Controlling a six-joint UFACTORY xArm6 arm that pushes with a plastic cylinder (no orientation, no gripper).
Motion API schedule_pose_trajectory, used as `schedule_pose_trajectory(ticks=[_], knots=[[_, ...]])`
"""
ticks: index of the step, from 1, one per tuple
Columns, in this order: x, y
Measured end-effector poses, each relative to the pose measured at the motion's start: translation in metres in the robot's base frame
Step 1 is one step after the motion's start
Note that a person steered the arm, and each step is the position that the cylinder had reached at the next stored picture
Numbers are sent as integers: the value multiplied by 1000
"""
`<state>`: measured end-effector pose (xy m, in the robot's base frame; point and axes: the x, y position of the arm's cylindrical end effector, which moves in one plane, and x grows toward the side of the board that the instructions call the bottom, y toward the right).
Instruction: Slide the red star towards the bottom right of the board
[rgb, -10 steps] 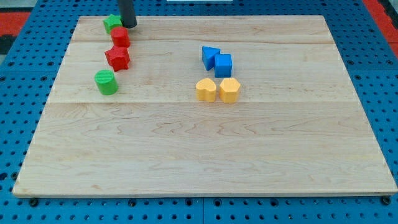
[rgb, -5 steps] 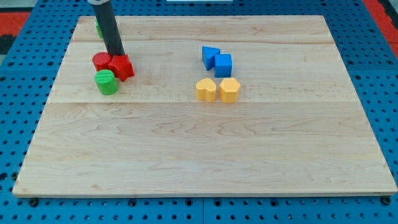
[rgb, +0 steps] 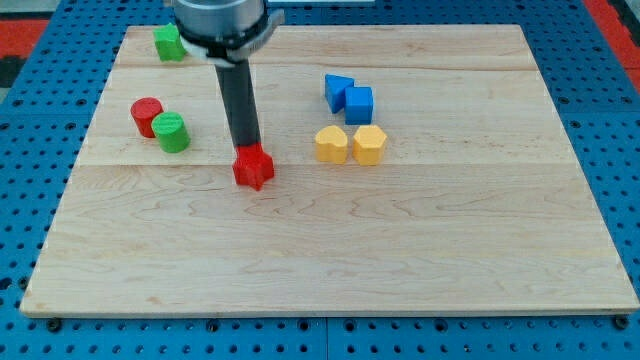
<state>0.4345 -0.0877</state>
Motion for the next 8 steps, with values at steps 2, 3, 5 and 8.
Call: schedule_pose_trajectory(ticks=[2,3,5,8], knots=[[28,-39],[74,-8],[102,169],[104,42]])
